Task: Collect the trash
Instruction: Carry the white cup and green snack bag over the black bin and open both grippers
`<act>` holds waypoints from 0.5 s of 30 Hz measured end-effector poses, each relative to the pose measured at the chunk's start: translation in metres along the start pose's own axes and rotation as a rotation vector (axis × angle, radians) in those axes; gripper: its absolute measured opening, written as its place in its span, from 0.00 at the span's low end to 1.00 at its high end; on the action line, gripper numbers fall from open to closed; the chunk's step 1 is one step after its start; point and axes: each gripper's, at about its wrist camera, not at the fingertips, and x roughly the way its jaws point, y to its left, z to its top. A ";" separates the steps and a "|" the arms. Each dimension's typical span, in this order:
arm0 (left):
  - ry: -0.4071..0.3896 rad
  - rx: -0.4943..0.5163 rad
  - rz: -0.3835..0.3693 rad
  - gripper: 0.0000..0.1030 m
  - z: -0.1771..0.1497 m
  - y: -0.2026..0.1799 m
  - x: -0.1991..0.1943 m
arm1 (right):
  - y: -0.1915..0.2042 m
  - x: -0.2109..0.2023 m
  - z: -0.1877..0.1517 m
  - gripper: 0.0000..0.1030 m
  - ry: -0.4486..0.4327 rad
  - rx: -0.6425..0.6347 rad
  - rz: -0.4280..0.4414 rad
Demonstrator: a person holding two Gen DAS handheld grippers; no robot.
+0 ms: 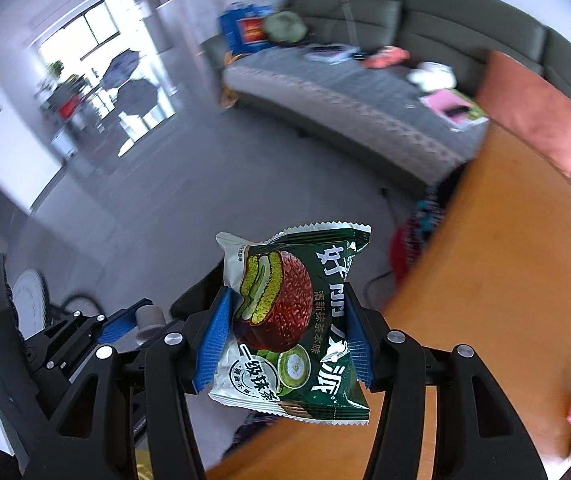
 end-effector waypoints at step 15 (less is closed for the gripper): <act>0.086 -0.212 0.166 0.70 -0.025 0.128 0.007 | 0.128 0.070 0.030 0.69 0.113 -0.154 0.137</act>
